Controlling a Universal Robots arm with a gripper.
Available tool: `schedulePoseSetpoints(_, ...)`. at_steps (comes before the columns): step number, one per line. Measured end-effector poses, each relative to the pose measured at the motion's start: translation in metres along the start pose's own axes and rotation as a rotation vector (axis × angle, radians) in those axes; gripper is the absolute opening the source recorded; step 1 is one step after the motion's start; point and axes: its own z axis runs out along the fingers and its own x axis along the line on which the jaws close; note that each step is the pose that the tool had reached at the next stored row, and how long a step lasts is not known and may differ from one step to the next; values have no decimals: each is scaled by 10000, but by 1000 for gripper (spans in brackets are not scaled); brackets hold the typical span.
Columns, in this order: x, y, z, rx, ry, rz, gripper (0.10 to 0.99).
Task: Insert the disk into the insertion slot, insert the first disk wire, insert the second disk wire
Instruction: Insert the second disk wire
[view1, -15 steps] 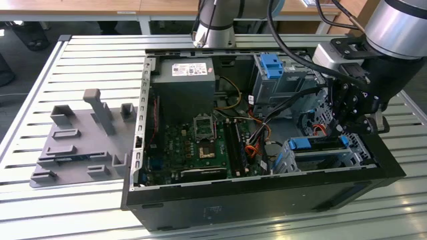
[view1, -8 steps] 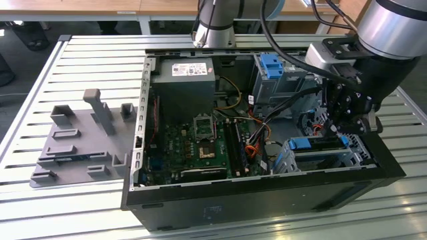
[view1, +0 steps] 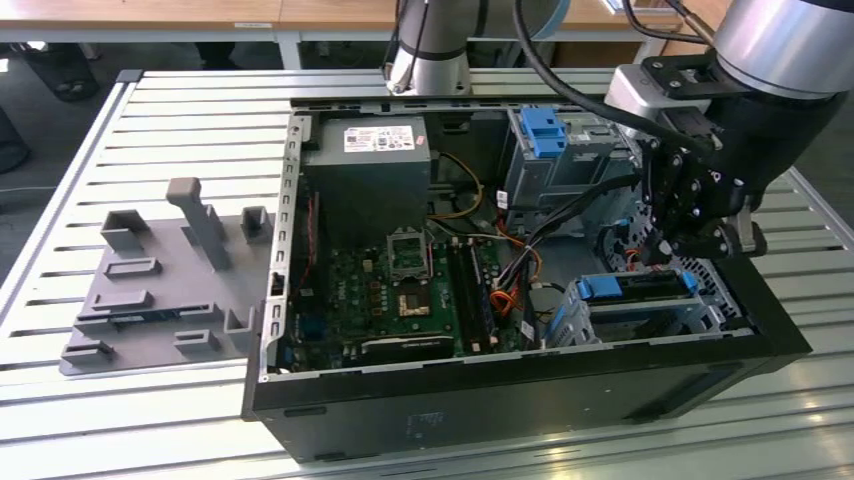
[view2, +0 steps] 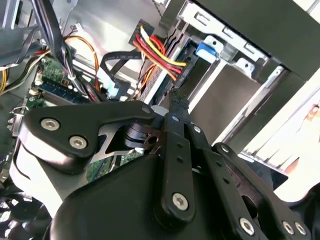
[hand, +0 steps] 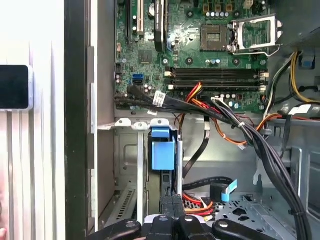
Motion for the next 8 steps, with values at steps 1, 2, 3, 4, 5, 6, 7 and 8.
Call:
schedulePoseSetpoints(1,0,23,-1,0,-8,0,106)
schedulePoseSetpoints(2,0,52,-4,0,-13,0,106)
schedulePoseSetpoints(3,1,82,-5,0,-21,0,106)
schedulePoseSetpoints(4,1,112,-6,0,-30,1,106)
schedulePoseSetpoints(5,1,139,-8,0,-42,2,106)
schedulePoseSetpoints(6,1,160,-13,0,-48,2,106)
schedulePoseSetpoints(7,1,175,-20,0,-52,3,106)
schedulePoseSetpoints(8,-1,186,-32,0,-54,3,106)
